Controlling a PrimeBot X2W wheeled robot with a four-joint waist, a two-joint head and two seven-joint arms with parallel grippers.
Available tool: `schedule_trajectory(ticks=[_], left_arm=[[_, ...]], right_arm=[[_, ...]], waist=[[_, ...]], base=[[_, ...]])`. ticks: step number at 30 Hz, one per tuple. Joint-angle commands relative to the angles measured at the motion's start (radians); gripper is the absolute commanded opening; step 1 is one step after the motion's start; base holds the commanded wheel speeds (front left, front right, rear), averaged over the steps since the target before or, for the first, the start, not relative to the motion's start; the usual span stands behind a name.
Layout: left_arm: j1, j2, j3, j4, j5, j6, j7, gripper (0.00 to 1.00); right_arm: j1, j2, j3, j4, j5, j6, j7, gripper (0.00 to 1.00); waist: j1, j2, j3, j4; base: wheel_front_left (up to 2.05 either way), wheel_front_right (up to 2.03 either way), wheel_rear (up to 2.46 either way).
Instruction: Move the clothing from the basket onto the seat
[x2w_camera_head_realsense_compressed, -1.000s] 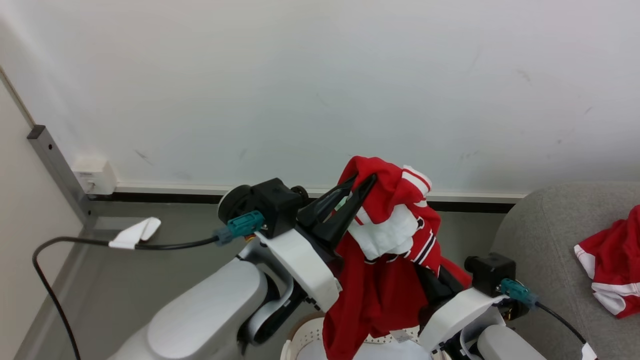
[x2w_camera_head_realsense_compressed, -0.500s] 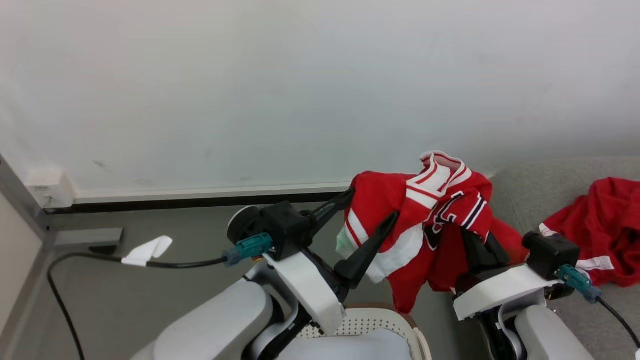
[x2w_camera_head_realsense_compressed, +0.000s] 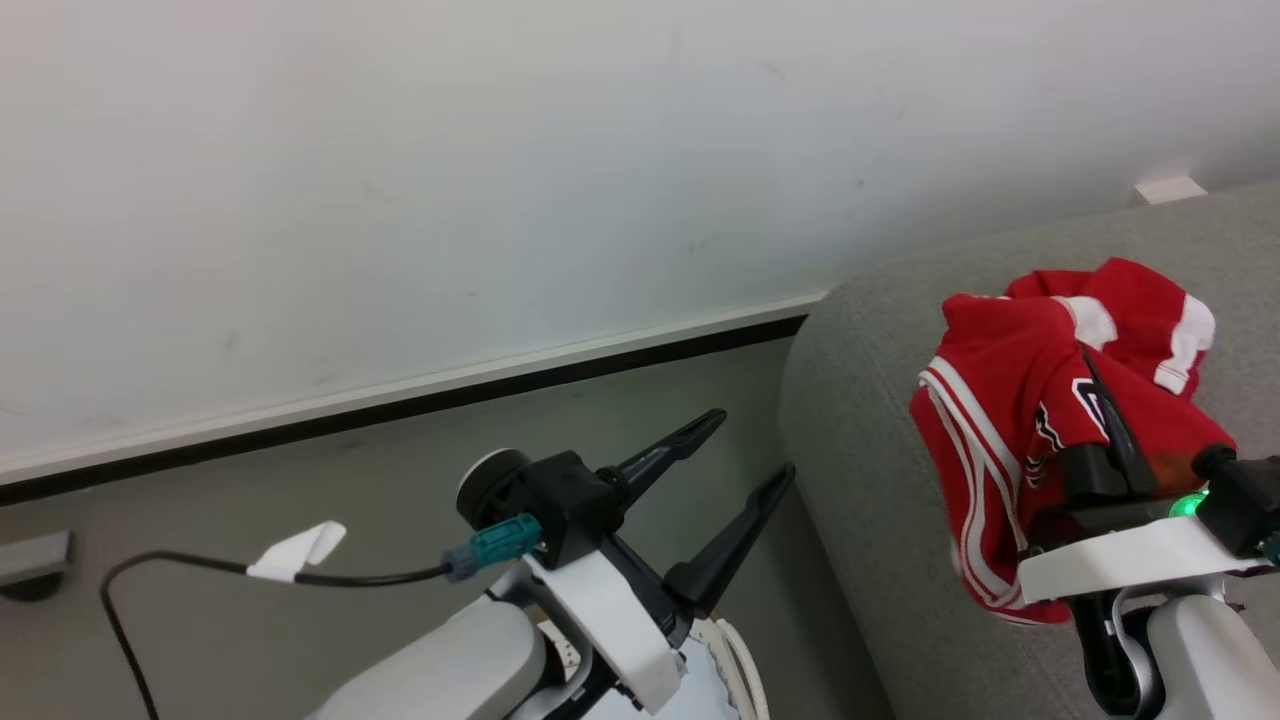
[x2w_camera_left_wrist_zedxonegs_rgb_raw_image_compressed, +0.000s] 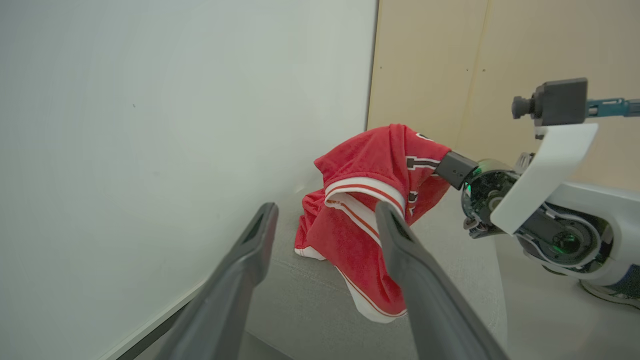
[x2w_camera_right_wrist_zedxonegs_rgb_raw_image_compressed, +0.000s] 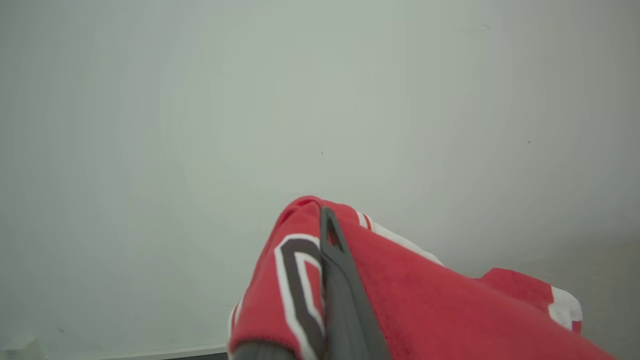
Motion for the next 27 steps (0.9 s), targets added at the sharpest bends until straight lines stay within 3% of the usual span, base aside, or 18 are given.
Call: schedule_trajectory(ticks=[1, 7, 14, 21, 27], left_arm=[[0.012, 0.003, 0.002, 0.003, 0.012, 0.000, -0.007, 1.00], [0.022, 0.005, 0.000, 0.004, 0.025, -0.005, -0.018, 1.00], [0.029, 0.004, -0.012, 0.009, 0.030, -0.016, -0.022, 1.00], [0.020, 0.006, -0.021, 0.013, 0.038, -0.019, -0.024, 1.00], [0.009, 0.005, -0.025, 0.008, 0.035, -0.029, -0.020, 1.00]], right_arm=[[0.013, 0.001, -0.004, -0.011, -0.008, -0.002, 0.000, 0.00], [0.047, 0.007, -0.044, -0.077, -0.034, -0.002, 0.000, 0.00], [0.079, 0.014, -0.076, -0.148, -0.041, -0.002, 0.014, 0.00], [0.083, 0.021, -0.093, -0.193, -0.049, -0.002, 0.038, 0.00], [0.052, 0.014, -0.122, -0.212, -0.069, -0.002, 0.058, 0.00]], waist=[[-0.0001, 0.0000, 0.019, -0.050], [-0.0001, 0.0000, 0.046, -0.148], [-0.0001, 0.0000, 0.074, -0.215], [-0.0001, 0.0000, 0.091, -0.230], [-0.0001, 0.0000, 0.115, -0.198]], base=[[0.00, 0.00, 0.00], [0.00, 0.00, 0.00], [0.00, 0.00, 0.00], [0.00, 0.00, 0.00], [0.00, 0.00, 0.00]])
